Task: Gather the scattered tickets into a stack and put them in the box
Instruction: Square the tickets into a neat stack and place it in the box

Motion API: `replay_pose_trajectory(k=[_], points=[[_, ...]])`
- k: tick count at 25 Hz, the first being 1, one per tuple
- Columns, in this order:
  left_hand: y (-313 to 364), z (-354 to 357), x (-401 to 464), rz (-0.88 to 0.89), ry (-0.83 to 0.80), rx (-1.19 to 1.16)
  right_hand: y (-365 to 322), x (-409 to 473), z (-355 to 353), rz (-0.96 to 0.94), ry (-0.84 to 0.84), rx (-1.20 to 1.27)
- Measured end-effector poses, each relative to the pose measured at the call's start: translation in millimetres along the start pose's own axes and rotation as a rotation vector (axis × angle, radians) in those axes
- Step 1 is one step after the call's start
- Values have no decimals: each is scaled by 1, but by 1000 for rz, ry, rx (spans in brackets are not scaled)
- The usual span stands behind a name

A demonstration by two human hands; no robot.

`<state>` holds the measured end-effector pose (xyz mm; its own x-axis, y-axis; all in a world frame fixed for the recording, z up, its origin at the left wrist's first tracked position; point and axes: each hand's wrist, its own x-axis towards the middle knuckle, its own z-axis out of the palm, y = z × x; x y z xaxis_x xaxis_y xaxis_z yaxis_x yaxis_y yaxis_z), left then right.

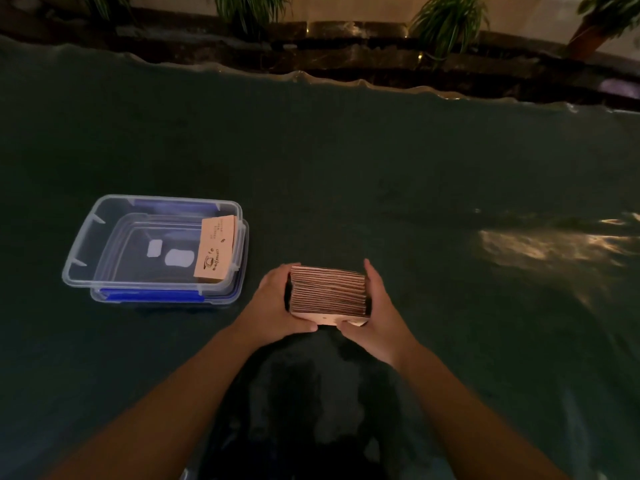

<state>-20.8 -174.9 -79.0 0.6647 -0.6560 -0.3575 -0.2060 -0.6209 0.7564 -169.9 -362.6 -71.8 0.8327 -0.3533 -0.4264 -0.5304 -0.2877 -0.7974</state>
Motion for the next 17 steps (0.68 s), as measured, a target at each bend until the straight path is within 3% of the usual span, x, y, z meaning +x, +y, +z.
replay_pose_trajectory(k=[4,8,13,17], points=[[-5,9,5,45,-50,197,18,3,6,-11,-30,-162],[-15,12,8,72,-21,246,26,7,6,2,-17,-280],[-16,20,5,116,-24,341,27,14,7,-121,-24,-534],[-5,14,3,95,41,287,27,17,9,-132,55,-433]])
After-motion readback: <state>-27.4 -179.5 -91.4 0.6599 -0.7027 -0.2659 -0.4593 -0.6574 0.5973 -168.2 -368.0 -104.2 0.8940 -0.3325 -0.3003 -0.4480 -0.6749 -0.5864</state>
